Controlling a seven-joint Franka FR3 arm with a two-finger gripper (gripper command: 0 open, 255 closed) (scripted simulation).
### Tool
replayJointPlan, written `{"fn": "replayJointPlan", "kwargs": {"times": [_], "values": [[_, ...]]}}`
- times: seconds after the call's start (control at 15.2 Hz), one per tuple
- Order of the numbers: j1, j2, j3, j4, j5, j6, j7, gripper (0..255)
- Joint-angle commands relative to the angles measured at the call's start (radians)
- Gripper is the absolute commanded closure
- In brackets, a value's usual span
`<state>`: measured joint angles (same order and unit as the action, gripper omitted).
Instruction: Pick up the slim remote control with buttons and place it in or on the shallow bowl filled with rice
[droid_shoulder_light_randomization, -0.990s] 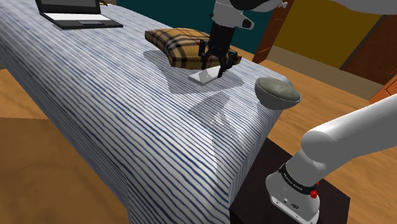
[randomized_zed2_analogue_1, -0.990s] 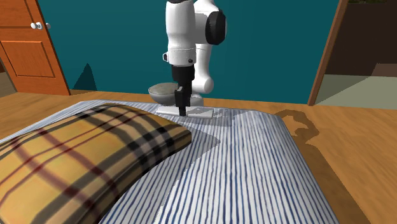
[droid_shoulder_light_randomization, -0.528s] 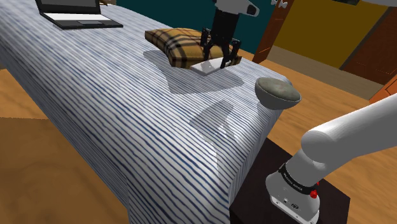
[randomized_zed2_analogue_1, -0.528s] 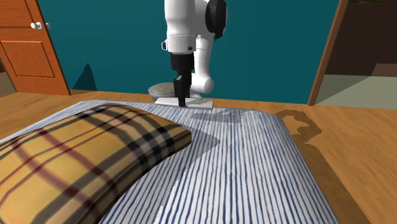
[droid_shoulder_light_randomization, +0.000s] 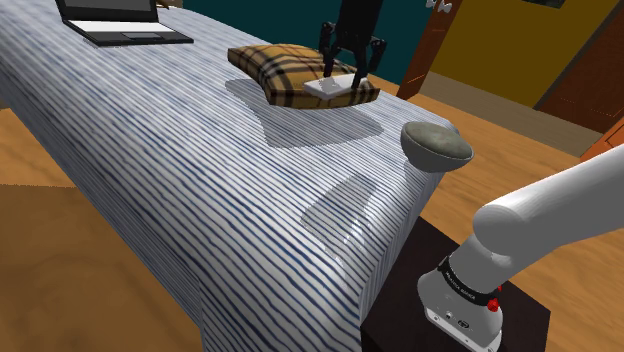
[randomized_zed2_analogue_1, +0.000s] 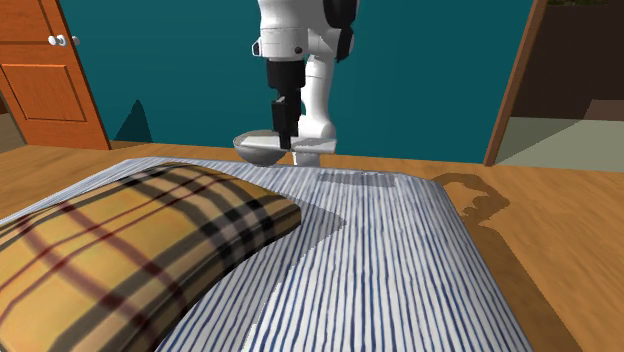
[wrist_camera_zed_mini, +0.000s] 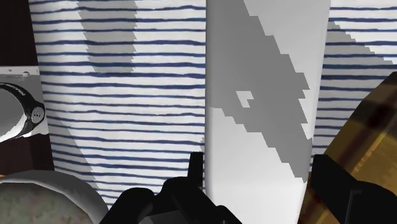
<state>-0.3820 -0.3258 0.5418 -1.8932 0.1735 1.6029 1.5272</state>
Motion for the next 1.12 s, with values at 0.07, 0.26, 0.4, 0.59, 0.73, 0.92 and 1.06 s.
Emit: {"fn": "replayJointPlan", "kwargs": {"times": [0.07,0.26,0.4,0.59,0.73,0.92,1.06], "values": [[-0.003,0.007,-0.003,0.046,-0.004,-0.04,0.003,255],[-0.003,-0.066,-0.048,-0.013,0.016,-0.054,-0.05,255],[-0.001,-0.135,-0.093,-0.074,0.027,-0.065,-0.1,255],[0.001,-0.23,-0.159,-0.155,0.031,-0.086,-0.171,255],[0.003,-0.289,-0.202,-0.204,0.026,-0.102,-0.215,255],[0.002,-0.37,-0.267,-0.268,0.007,-0.128,-0.28,255],[0.0,-0.421,-0.309,-0.305,-0.011,-0.147,-0.322,255]]}}
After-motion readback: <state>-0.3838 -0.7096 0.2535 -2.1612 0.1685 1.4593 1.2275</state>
